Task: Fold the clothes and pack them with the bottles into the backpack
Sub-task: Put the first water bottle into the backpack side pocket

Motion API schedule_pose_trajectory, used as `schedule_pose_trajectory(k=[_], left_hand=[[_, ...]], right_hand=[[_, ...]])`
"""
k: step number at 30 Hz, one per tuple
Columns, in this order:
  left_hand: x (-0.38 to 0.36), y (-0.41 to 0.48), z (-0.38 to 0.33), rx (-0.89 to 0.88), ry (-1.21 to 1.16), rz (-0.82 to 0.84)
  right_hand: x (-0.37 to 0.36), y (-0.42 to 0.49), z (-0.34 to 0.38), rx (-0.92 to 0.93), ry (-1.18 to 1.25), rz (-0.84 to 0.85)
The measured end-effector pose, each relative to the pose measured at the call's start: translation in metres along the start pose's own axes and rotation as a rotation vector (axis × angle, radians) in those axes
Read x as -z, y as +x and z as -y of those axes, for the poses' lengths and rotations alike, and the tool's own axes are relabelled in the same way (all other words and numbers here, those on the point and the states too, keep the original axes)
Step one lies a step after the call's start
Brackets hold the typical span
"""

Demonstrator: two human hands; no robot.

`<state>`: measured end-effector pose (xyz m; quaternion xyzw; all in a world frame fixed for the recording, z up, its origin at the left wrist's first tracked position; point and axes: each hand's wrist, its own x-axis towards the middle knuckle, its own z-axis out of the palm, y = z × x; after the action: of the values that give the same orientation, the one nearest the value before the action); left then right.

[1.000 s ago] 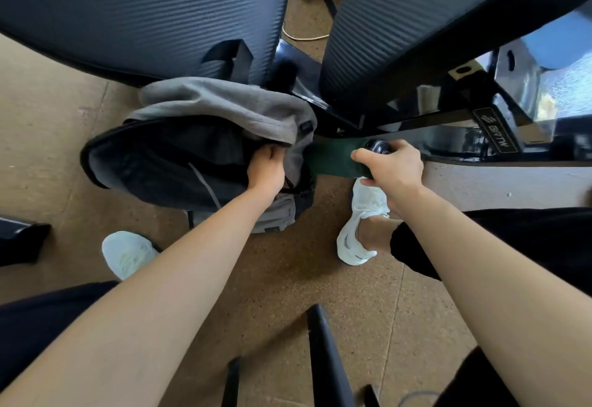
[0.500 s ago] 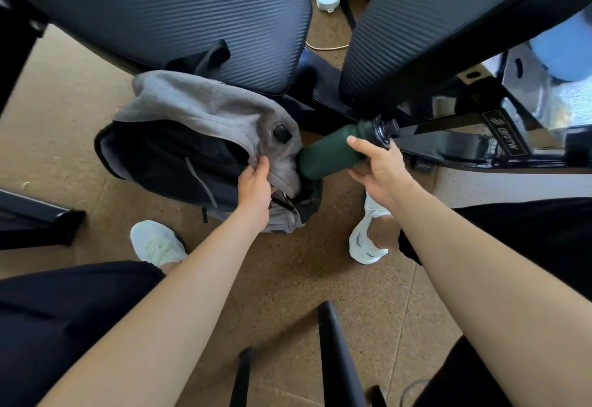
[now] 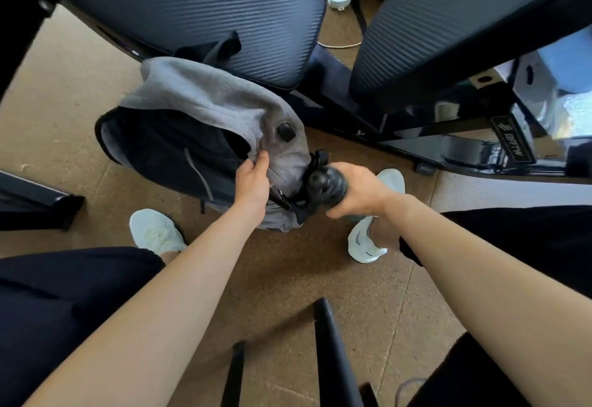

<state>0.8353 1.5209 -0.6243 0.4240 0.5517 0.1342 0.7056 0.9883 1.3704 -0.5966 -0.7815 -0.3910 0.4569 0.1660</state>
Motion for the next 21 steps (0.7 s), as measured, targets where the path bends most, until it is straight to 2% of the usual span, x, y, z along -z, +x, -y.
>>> schedule_pose_trajectory(k=[3,8,11,14,21], left_hand=[[0.004,0.002,0.002,-0.004,0.01,0.01],[0.011,0.003,0.004,-0.015,0.021,0.045],[0.014,0.005,0.005,-0.024,0.03,0.054],[0.015,0.006,0.006,-0.04,0.032,0.045],[0.017,0.015,0.004,-0.068,0.04,-0.072]], right_hand=[[-0.012,0.01,0.018,0.158,-0.468,0.223],[-0.017,0.024,0.027,0.172,-0.886,0.302],[-0.021,0.029,0.03,0.154,-1.011,0.266],[-0.022,0.03,0.031,0.138,-1.037,0.233],[-0.015,0.001,0.004,0.143,-1.066,0.335]])
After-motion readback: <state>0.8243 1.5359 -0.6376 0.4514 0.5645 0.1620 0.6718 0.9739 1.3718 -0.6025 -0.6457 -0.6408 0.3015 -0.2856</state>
